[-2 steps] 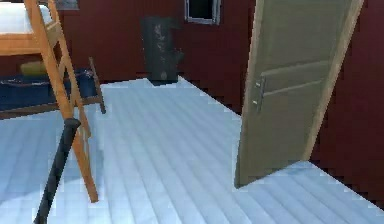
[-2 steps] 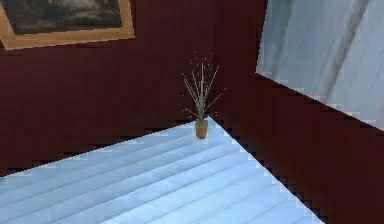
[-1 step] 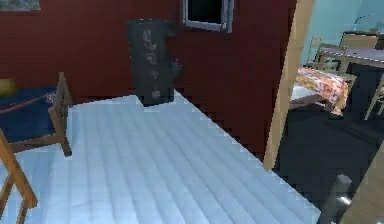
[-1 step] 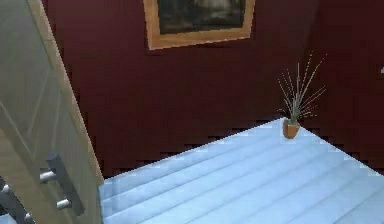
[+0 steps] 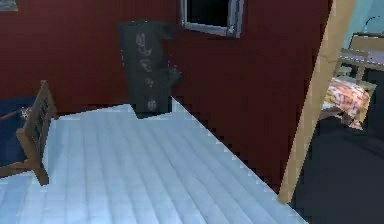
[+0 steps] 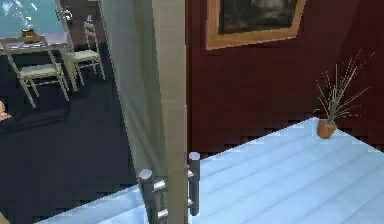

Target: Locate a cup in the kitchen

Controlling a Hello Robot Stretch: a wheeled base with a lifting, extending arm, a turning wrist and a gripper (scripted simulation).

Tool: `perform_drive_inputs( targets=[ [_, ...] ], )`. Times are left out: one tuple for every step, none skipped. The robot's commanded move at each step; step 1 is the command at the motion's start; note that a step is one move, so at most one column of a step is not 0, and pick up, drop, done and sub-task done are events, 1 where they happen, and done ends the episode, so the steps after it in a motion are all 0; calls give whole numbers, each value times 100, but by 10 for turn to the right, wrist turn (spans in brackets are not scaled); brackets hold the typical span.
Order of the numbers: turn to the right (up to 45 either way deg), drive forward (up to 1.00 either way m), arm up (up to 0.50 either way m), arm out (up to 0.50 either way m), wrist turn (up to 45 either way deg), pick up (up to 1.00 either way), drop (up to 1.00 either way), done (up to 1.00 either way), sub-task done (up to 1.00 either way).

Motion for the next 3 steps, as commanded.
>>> perform_drive_inputs(
  targets=[
    [-270, 0, 0, 0, 0, 0, 0, 0, 0],
    [0, 45, 0, 0, 0, 0, 0, 0, 0],
    [450, 0, 0, 0, 0, 0, 0, 0, 0]
  ],
)
